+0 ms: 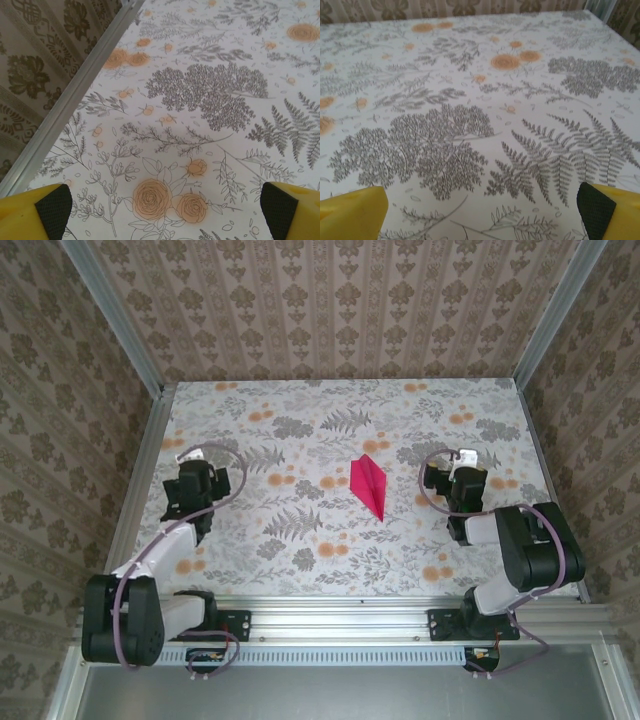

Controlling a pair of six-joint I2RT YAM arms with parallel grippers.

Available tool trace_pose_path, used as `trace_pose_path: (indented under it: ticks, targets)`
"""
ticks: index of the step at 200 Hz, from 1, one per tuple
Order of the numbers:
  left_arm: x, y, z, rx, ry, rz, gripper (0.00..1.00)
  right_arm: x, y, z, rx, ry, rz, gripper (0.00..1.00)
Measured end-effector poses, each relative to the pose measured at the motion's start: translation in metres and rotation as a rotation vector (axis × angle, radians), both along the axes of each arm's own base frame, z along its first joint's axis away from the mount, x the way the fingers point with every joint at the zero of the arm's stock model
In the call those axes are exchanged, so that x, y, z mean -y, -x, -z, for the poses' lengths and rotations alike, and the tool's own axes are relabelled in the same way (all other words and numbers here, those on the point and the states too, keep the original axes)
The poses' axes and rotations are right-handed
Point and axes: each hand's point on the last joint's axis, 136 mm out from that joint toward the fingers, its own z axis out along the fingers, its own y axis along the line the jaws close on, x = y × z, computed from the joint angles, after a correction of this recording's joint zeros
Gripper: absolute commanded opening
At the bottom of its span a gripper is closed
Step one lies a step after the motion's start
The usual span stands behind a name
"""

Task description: Fold a paper plane with a square sheet of paper (pick it up from the middle)

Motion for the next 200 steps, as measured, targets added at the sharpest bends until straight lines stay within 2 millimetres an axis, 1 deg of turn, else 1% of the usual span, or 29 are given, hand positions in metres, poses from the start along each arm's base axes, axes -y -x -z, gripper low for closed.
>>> trace_pose_path:
  ticks: [24, 36, 61, 87, 104, 124, 148, 170, 200]
  targets:
    - [0.007, -0.004, 0.028, -0.04, -0.014, 0.064, 1.0, 0.001, -0.003, -0.009, 0.039, 0.001, 0.007, 1.0]
    - [0.012, -0.01, 0.033, -0.037, -0.024, 0.1, 1.0, 0.001, -0.003, -0.01, 0.044, 0.003, 0.01, 1.0]
    - [0.019, -0.027, 0.028, 0.016, -0.037, 0.165, 1.0, 0.002, -0.003, -0.01, 0.045, 0.003, 0.012, 1.0]
    - [0.025, -0.044, 0.036, 0.03, -0.038, 0.232, 1.0, 0.002, -0.003, -0.01, 0.046, 0.003, 0.012, 1.0]
    - [0.019, -0.049, 0.039, 0.057, -0.009, 0.245, 1.0, 0.002, -0.003, -0.01, 0.046, 0.003, 0.012, 1.0]
    - [0.011, -0.047, 0.041, 0.082, 0.0, 0.235, 1.0, 0.002, -0.003, -0.01, 0.046, 0.003, 0.012, 1.0]
    - [0.013, -0.05, 0.036, 0.109, -0.006, 0.236, 1.0, 0.001, -0.003, -0.01, 0.046, 0.003, 0.011, 1.0]
    - [0.009, -0.052, 0.028, 0.141, -0.032, 0.188, 1.0, 0.001, -0.003, -0.01, 0.046, 0.003, 0.01, 1.0]
    - [0.007, -0.051, 0.026, 0.154, -0.051, 0.155, 1.0, 0.001, -0.003, -0.01, 0.046, 0.003, 0.01, 1.0]
